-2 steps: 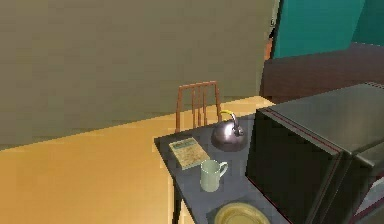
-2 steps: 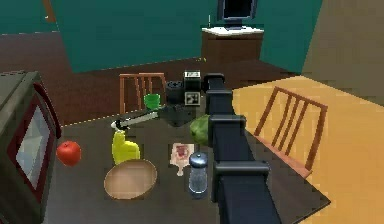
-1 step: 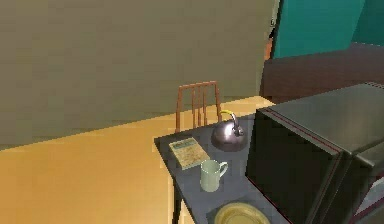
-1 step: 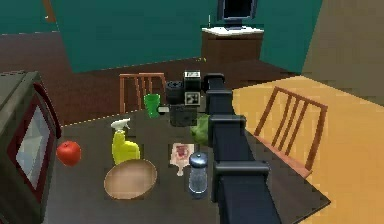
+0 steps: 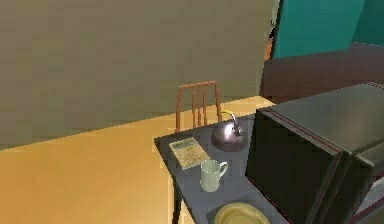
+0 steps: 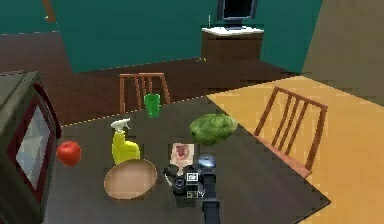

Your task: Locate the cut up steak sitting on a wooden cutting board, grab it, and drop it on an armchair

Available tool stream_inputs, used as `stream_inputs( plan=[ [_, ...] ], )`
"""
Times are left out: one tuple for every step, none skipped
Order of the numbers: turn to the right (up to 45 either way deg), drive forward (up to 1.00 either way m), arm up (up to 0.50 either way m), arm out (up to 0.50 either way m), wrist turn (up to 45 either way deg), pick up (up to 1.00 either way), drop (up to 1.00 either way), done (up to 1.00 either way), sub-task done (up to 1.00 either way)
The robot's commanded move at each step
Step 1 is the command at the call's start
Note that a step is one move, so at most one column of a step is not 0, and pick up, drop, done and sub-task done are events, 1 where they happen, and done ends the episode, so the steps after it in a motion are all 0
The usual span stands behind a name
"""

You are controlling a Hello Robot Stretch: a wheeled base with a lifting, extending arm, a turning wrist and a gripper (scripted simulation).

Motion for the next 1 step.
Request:
stream_inputs(
  plan=[
    [0.0,0.0,0.0,0.0,0.0,1.0,0.0,0.0,0.0]
  ],
)
